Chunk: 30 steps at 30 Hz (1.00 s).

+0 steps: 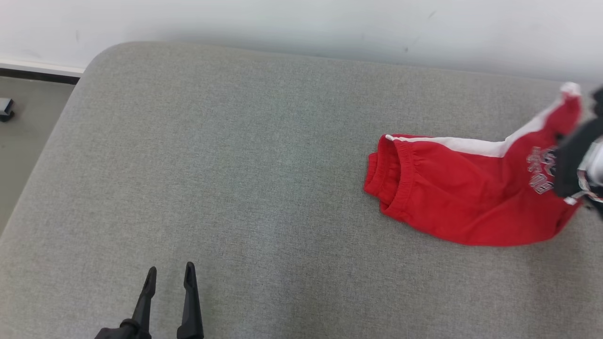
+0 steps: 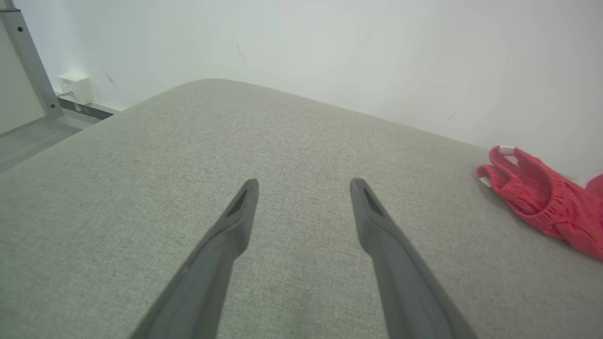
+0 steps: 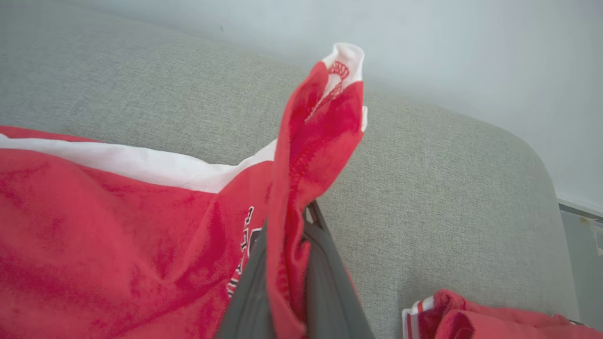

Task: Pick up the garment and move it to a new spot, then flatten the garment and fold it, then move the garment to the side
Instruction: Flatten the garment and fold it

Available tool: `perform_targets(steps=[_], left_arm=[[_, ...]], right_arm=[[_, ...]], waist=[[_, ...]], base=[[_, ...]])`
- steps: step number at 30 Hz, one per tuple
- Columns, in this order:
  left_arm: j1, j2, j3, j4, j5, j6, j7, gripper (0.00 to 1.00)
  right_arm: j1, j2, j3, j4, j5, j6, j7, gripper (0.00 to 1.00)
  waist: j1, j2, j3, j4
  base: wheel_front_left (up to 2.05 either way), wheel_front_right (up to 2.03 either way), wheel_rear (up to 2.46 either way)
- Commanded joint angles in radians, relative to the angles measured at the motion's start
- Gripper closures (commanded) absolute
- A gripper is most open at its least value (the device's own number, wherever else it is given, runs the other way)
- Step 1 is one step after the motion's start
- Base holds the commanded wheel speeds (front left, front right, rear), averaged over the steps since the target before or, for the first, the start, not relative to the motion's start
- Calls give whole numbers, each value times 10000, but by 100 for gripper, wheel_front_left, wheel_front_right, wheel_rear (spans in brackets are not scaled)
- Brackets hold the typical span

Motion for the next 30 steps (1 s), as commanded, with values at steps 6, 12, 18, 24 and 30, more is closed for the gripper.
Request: perform_targets(steps=[6, 12, 18, 24, 30], left_arm=[[56, -7, -164, 49, -172, 26, -28, 0], [168, -8, -278, 208, -223, -38, -28, 0], [177, -9, -364, 246, -260, -36, -28, 0], [197, -11, -375, 236, -287, -19, -28, 0], [382, -11, -217, 211, -161, 11, -28, 0]], right_arm=[[156, 946, 565, -1725, -65, -27, 895, 100], [210, 1772, 1380, -2257, 84, -27, 1549, 100], [244, 2282, 1632, -1696, 35, -27, 1523, 100], [185, 2698, 1622, -1274, 390, -27, 1184, 0], [22, 2881, 596, -1441, 1089, -27, -120, 0]], waist=[[-1, -1, -149, 132], [-1, -1, -242, 435], [-1, -1, -245, 709], [-1, -1, -252, 857], [-1, -1, -470, 695]], base=[[0, 0, 0], [0, 0, 0], [0, 0, 0], [0, 0, 0], [0, 0, 0]])
